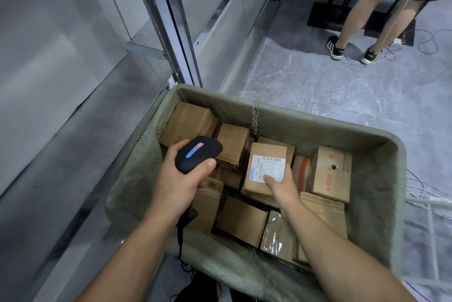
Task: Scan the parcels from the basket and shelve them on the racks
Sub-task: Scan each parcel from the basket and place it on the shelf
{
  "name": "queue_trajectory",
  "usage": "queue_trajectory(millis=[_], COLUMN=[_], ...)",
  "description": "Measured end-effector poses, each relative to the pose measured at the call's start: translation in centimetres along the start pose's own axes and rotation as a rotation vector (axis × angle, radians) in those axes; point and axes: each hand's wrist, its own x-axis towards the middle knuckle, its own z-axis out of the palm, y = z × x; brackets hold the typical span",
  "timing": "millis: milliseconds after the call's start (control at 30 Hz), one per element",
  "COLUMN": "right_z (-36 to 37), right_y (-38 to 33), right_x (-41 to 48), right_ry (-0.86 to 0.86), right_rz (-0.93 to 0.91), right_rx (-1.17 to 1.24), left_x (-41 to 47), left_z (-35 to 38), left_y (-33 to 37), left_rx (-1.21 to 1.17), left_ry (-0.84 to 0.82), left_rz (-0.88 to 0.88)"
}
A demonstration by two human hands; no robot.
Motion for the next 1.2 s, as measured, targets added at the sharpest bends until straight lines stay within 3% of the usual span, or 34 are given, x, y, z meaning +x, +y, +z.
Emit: queue_trajectory(millis=[400, 833, 1200], right_z=[0.4, 0.4, 2.1], right_y=[1.3, -4.8, -14.6], right_x=[0.5, -7.8, -21.8], right_ry=[-0.09, -0.159, -0.307], right_rz=[-0.01, -0.342, -0.747], right_rx=[0.15, 0.011, -0.581], left_x=[-1.7, -10.3, -22.1], left_z=[-1.6, -6.5, -13.5], left_y=[-0.3, -0.1, -0.3], left_rx=[0.007, -0.061, 0.009], left_ry=[0.044, 0.109, 0.134], left_rz=[0.008, 0.134, 0.327])
